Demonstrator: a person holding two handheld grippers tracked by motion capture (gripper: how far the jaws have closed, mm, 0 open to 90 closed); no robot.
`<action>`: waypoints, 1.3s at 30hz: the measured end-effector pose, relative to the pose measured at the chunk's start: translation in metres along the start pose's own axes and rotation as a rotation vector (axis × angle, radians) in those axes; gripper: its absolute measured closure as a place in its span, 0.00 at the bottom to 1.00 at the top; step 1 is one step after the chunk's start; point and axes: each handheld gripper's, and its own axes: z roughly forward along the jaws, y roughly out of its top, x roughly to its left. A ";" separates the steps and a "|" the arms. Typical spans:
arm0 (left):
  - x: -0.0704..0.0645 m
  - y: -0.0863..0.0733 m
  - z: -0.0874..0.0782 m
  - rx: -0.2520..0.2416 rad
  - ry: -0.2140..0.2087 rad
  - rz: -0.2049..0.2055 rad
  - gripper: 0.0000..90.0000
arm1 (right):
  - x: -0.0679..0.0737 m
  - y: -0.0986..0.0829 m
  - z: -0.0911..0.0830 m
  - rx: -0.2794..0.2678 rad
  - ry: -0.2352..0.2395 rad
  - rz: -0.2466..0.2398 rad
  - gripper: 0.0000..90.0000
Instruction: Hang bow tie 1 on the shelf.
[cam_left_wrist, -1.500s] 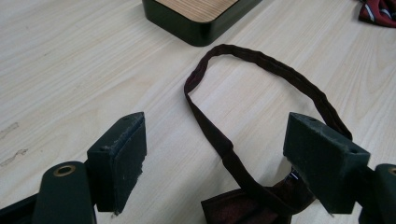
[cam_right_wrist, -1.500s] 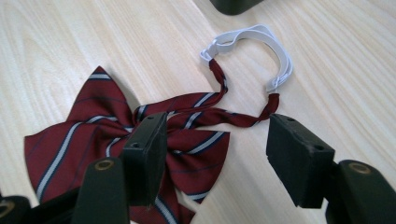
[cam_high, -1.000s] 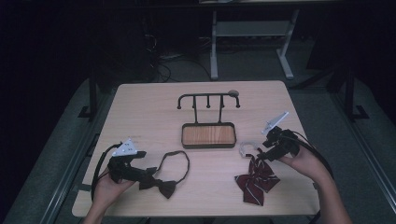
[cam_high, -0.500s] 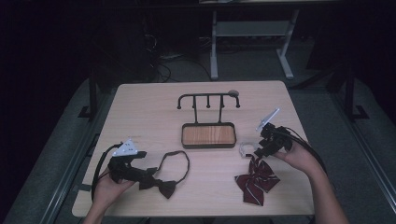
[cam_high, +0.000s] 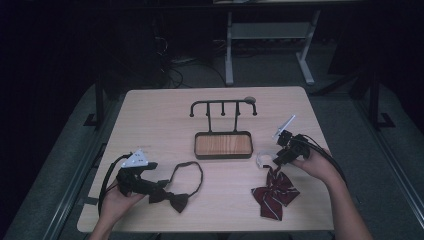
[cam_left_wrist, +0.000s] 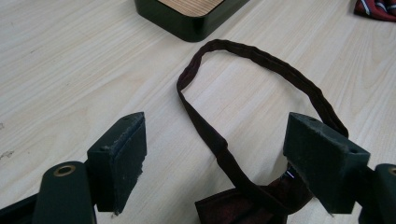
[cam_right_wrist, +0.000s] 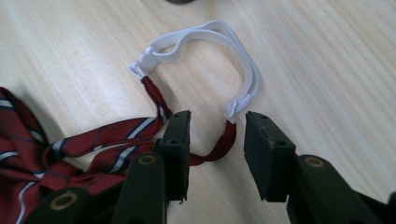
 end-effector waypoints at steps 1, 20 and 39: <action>0.000 0.000 0.000 0.000 0.000 0.000 0.24 | 0.000 0.000 0.001 0.004 -0.001 0.009 0.68; 0.000 0.000 0.000 0.004 -0.002 0.006 0.24 | -0.006 0.004 0.015 0.070 -0.019 0.030 0.80; 0.000 0.000 -0.001 -0.003 -0.004 -0.001 0.24 | 0.001 0.003 0.003 0.036 0.000 -0.008 0.96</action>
